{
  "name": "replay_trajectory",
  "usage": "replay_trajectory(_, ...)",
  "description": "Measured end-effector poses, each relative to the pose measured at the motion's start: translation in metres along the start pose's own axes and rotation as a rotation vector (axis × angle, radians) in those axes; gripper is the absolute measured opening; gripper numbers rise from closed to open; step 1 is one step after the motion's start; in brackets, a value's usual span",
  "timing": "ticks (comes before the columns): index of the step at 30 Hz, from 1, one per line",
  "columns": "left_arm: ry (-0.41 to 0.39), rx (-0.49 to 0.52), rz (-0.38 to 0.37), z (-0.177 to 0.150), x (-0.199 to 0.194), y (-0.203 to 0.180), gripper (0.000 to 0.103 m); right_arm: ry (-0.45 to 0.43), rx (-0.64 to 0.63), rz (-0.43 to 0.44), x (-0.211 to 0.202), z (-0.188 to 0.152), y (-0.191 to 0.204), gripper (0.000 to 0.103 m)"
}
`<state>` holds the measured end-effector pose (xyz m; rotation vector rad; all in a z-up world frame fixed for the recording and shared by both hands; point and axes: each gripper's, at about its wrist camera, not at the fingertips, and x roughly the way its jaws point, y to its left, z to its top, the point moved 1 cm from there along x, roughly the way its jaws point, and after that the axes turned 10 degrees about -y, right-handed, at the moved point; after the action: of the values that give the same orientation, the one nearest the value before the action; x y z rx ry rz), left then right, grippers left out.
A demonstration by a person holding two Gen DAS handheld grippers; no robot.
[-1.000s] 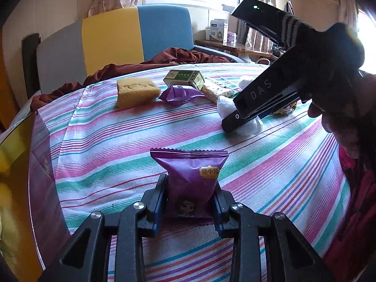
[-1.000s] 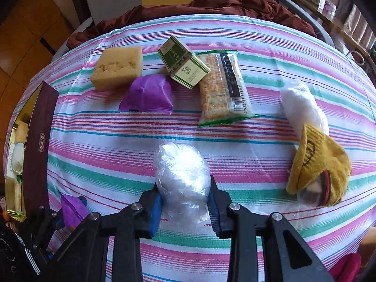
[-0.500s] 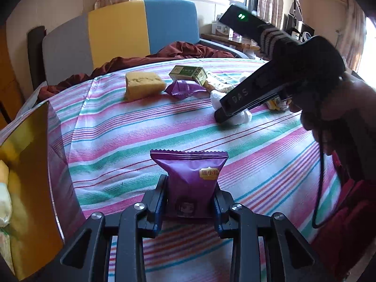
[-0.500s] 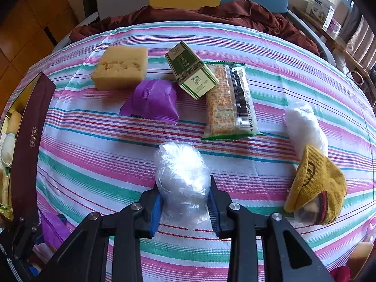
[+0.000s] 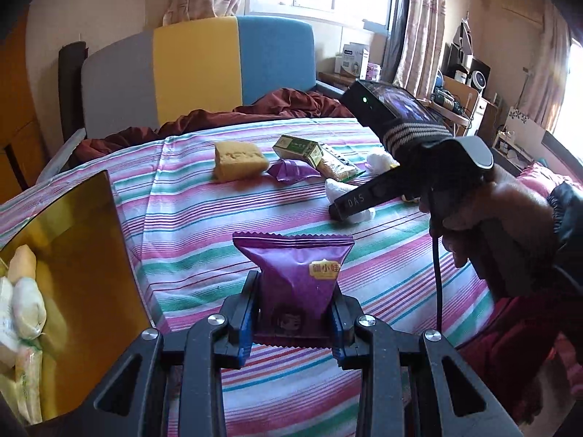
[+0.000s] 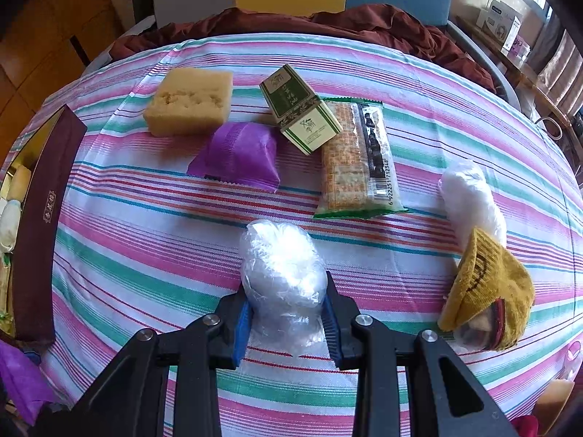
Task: Organize objects
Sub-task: 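Carry the purple packet into the gold box and open the left gripper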
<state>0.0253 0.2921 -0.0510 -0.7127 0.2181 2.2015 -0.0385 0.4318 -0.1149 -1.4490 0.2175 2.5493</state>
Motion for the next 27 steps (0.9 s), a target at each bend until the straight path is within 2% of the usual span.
replay_trajectory(6,-0.026,-0.040,0.009,0.005,-0.021,0.017,0.033,-0.005,-0.019,-0.010,-0.002,-0.002,0.003,0.033)
replay_trajectory(13,-0.018,-0.161,0.065,0.003,-0.041,0.061,0.033,-0.007,-0.071,0.009,-0.002,-0.002,0.004,0.033)
replay_trajectory(19,-0.037,-0.250,0.148,0.002,-0.063,0.108,0.033,-0.010,-0.083,0.001,-0.004,-0.004,0.008,0.033)
replay_trajectory(27,-0.042,-0.275,0.290,0.000,-0.082,0.146,0.033,-0.012,-0.092,-0.005,-0.007,-0.006,0.012,0.033)
